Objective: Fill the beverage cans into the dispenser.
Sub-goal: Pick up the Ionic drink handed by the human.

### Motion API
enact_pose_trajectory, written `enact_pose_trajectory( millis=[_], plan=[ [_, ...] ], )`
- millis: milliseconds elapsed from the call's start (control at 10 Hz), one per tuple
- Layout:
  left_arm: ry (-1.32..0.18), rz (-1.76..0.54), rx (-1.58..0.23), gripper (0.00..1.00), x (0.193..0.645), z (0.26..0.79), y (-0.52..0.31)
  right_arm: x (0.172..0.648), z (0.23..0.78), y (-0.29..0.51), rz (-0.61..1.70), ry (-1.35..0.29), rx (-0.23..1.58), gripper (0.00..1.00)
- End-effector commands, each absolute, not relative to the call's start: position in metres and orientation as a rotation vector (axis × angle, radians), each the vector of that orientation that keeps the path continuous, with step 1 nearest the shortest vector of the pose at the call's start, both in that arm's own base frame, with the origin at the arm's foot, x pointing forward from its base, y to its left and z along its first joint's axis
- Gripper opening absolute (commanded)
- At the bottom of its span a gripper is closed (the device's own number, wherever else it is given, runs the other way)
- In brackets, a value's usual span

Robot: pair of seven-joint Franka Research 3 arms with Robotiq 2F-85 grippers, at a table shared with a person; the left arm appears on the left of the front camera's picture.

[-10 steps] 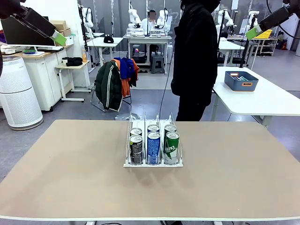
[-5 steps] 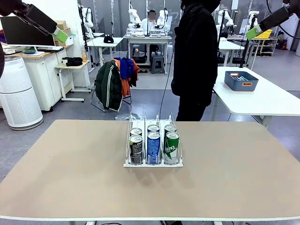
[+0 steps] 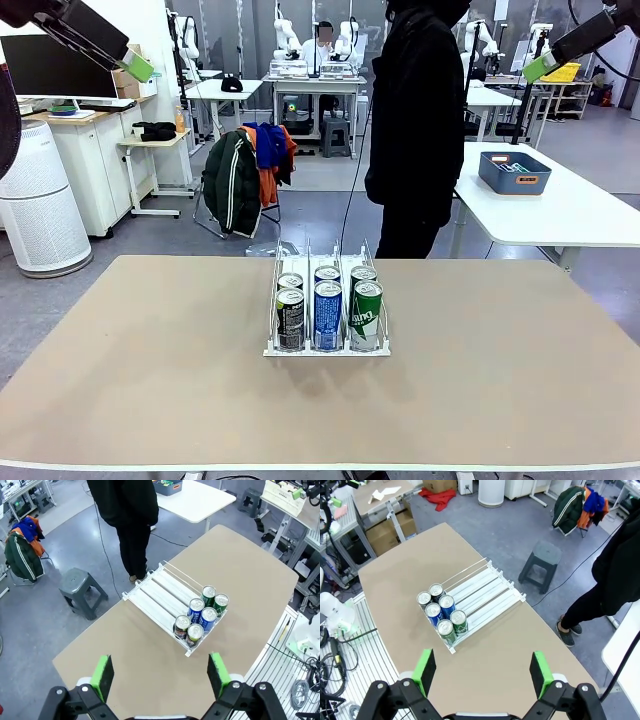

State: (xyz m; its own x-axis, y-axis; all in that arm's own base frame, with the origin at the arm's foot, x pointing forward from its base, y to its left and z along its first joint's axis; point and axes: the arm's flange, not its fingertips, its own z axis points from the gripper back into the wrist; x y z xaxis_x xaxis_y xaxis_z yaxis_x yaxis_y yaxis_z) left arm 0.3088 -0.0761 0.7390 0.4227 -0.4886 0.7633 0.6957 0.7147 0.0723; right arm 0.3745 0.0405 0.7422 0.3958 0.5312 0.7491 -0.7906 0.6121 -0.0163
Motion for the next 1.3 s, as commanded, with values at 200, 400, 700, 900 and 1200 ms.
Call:
enact_pose_trajectory(
  millis=[200,400,700,900,1200],
  plan=[
    [-0.828,-0.774,-0.358,1.0,0.313,0.7382,-0.0703,0.3667,0.7505,0.0483,0.852,-0.76,0.311,1.0],
    [-0.847,-0.744,-0.307,1.0,0.3111,0.7371,-0.0752,0.3697,0.7479,0.0484,0.869,-0.789,0.342,1.0],
    [-0.847,-0.744,-0.307,1.0,0.3111,0.7371,-0.0752,0.3697,0.7479,0.0484,0.869,-0.789,0.342,1.0],
    [-0.847,-0.744,-0.307,1.0,0.3111,0.7371,-0.0752,0.3697,0.7479,0.0484,0.869,-0.789,0.342,1.0],
    [-0.847,-0.744,-0.307,1.0,0.3111,0.7371,-0.0752,0.3697,0.7479,0.0484,0.869,-0.789,0.342,1.0]
  ],
)
